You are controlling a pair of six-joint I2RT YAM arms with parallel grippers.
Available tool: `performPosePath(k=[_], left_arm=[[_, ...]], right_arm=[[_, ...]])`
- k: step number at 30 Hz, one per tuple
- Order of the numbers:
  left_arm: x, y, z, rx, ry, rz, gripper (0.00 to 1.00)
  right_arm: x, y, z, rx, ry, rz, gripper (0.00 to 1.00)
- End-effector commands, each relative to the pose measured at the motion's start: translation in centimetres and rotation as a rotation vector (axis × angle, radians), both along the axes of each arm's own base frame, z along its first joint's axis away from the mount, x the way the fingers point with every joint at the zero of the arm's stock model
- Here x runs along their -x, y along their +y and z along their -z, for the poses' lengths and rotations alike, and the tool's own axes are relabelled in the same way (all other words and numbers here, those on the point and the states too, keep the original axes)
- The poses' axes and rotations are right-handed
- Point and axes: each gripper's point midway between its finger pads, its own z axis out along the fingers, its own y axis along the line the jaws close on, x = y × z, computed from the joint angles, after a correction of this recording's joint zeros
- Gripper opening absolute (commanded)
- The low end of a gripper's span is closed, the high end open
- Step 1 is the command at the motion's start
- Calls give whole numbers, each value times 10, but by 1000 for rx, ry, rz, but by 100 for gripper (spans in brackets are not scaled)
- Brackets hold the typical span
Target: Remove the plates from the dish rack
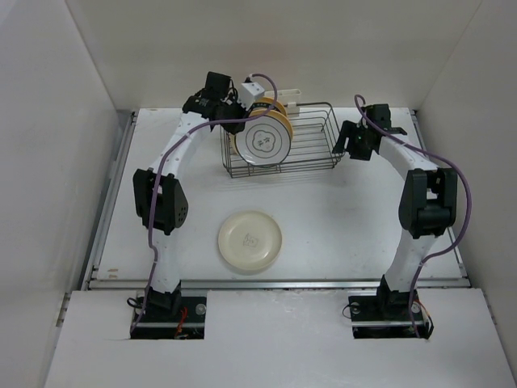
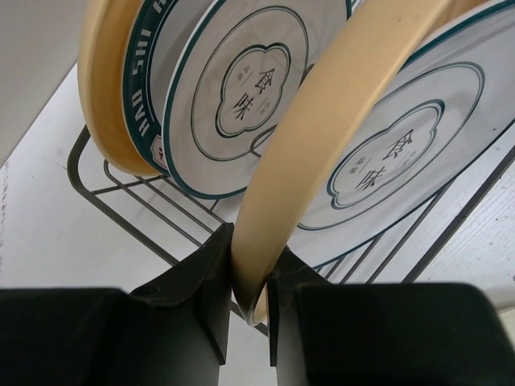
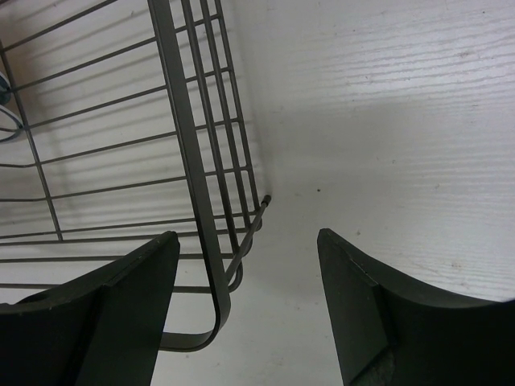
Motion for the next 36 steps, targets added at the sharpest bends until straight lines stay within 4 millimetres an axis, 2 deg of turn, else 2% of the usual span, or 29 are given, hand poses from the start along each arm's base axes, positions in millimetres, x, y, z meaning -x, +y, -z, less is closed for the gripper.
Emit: performPosePath(k=[1, 4, 10, 16, 24, 27, 28, 30, 34, 36], left_arm=[[-25, 4, -77, 84, -237, -59, 0], [-24, 4, -79, 65, -246, -62, 0], [-33, 18, -83, 52, -264, -176, 0], [-38, 19, -114, 88, -324, -209, 0], [-41, 25, -116, 75, -341, -239, 0], [-44, 29, -95, 42, -320, -253, 0], [-46, 28, -98, 48, -334, -254, 0], [-46, 28, -83, 34, -305, -253, 0], [-46, 21, -69, 38, -278, -214, 0], [-43, 14, -65, 41, -267, -196, 0]], right_arm=[[-8, 2, -21, -1, -76, -9, 75], [-8, 2, -21, -1, -76, -9, 75], [-8, 2, -21, -1, -76, -9, 75], [-5, 3, -18, -7, -67, -15, 75], [-3, 3, -14, -7, -57, -15, 75], [-3, 3, -14, -7, -57, -15, 75], [-3, 3, -18, -7, -66, -15, 75], [-3, 3, -18, -7, -67, -15, 75], [1, 1, -10, 0, -47, -9, 75], [0, 1, -16, 0, -65, -9, 75]])
